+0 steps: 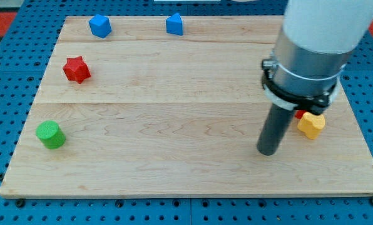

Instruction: Move your arm at the blue triangle

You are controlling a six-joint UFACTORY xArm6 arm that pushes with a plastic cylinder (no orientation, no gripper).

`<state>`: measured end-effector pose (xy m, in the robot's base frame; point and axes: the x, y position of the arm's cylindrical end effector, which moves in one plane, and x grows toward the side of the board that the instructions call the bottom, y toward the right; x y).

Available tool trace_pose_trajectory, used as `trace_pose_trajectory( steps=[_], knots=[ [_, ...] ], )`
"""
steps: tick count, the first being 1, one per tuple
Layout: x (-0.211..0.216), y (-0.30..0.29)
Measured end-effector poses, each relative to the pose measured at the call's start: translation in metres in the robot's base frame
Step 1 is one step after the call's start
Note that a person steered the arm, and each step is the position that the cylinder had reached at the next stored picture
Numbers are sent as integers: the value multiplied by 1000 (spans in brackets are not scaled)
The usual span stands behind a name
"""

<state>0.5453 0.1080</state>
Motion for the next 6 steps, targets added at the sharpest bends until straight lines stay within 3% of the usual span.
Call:
trace_pose_trajectory(
  steps=[1, 3, 4, 5, 6],
  knots=[
    [-18, -75],
    [-207, -109],
    [-267, -186],
    [-323, -181],
    [-351, -171]
  ],
)
